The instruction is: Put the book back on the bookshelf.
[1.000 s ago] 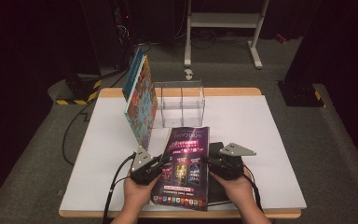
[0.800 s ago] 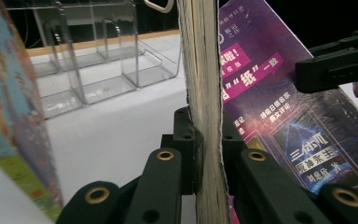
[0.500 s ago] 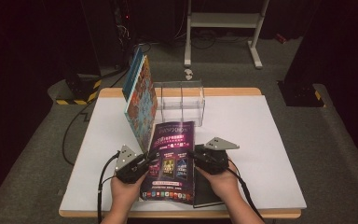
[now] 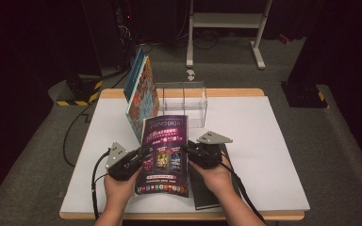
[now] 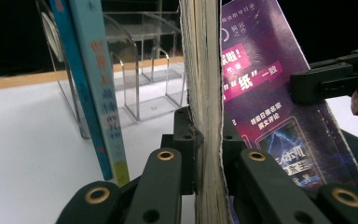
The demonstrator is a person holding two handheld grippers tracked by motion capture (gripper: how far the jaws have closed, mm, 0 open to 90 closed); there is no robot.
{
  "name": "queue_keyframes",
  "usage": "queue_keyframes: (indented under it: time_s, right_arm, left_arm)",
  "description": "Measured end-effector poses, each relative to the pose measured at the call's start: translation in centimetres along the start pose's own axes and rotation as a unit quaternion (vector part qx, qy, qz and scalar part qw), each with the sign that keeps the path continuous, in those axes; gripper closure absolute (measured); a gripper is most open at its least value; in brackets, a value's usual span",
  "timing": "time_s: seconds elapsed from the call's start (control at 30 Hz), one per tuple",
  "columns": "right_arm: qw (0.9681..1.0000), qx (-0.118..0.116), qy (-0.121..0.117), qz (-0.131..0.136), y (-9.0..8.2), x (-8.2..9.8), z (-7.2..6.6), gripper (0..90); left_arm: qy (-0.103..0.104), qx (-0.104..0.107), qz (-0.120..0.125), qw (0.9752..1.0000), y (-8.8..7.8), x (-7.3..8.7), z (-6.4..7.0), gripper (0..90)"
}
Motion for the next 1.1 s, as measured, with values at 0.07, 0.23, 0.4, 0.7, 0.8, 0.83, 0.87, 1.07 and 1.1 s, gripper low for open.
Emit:
queue_keyframes:
  time_s: [0.07,0.23,0.4,0.7,0.8,0.83,0.87,1.07,1.1]
  right_arm:
    - [1.0000,0.002,0.001,0.003,0.1,-0.3,0.0,75.4]
    - [0.9999,0.007,0.004,0.013,0.2,-0.9,0.3,76.5]
    - [0.9997,0.009,0.011,0.020,0.4,-1.2,0.7,77.4]
    - [0.9989,0.025,0.017,0.035,0.4,-1.9,1.6,78.6]
    - [0.9983,0.033,0.019,0.044,0.7,-2.3,1.5,78.9]
    - [0.9982,0.036,0.019,0.045,0.8,-2.4,1.5,79.1]
    - [0.9980,0.038,0.020,0.046,0.9,-2.5,1.6,79.2]
    - [0.9971,0.047,0.020,0.055,1.1,-3.2,1.9,79.8]
    - [0.9970,0.049,0.021,0.056,1.1,-3.3,1.9,79.8]
  left_arm:
    - [-0.001,0.000,0.004,1.0000,0.2,-0.3,0.0,82.8]
    - [0.001,0.000,0.012,0.9999,0.7,-0.8,0.2,82.8]
    - [0.004,-0.001,0.017,0.9998,1.3,-1.0,0.4,82.8]
    - [0.013,0.001,0.031,0.9994,2.6,-1.5,0.7,82.8]
    - [0.014,-0.003,0.040,0.9991,3.1,-1.7,0.7,82.8]
    - [0.014,-0.004,0.042,0.9990,3.2,-1.8,0.7,82.8]
    - [0.014,-0.004,0.042,0.9990,3.3,-1.8,0.7,82.8]
    - [0.023,-0.005,0.051,0.9984,4.1,-2.2,0.8,82.8]
    - [0.025,-0.006,0.051,0.9984,4.2,-2.2,0.8,82.8]
Point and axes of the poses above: each handheld gripper's, and its own axes: y roughly forward along the jaws, x roughly out of its underside, z roughly to its right, the point moved 3 cm from there along y, roughly forward along the jaws, and after that the axes turned 10 degrees about -y, right-handed, at the moved point
